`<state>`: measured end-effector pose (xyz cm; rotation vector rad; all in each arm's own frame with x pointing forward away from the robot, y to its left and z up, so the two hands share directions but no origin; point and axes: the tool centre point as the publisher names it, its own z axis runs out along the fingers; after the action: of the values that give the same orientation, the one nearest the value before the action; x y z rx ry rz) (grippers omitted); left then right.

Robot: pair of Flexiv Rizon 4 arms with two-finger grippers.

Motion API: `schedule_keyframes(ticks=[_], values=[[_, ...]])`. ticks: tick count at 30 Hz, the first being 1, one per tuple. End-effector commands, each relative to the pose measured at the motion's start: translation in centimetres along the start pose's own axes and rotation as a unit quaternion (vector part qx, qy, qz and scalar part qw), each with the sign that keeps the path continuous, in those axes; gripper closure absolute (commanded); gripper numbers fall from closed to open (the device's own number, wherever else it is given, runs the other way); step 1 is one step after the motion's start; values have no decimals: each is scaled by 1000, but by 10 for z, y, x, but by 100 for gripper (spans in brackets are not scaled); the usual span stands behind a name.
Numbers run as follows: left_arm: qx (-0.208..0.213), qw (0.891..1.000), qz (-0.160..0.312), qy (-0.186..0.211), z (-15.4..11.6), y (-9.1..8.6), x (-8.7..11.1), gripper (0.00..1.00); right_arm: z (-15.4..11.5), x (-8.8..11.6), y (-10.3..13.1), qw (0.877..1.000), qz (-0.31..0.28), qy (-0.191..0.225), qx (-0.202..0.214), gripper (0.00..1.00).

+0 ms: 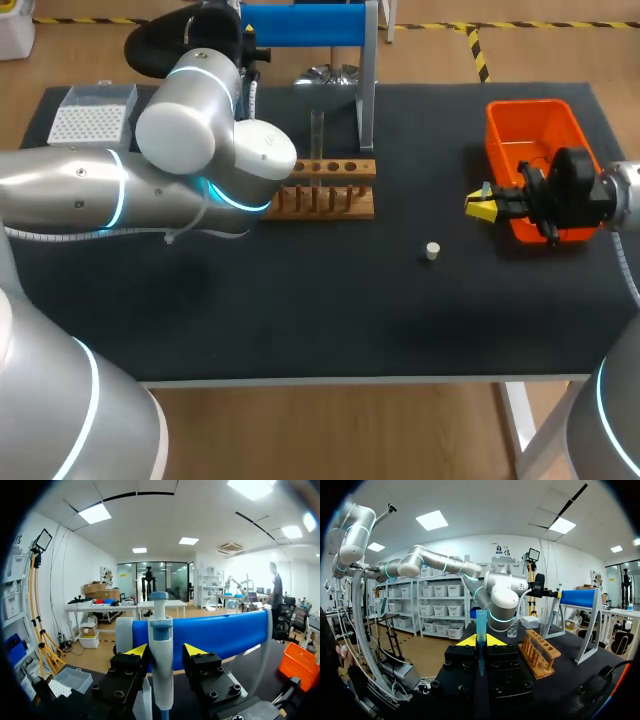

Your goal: Invert the test tube, pick up the pipette, mount the tip to pipette, aspirate from beaker and dispense into the tube, eject the tip, return the pipette, and cap with the stopper.

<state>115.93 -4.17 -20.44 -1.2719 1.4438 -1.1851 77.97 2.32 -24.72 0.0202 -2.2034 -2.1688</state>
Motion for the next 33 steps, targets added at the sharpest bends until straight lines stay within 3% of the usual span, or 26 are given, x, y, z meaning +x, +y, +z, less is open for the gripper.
schedule_keyframes(ticks=[1, 33], values=[[7, 1000, -1, -5, 6, 3, 3, 60, 0, 1, 0, 1000, 0, 0, 0, 100], [14, 1000, 4, -12, 15, 0, -6, 64, 0, 1, 0, 1000, 0, 0, 0, 100]])
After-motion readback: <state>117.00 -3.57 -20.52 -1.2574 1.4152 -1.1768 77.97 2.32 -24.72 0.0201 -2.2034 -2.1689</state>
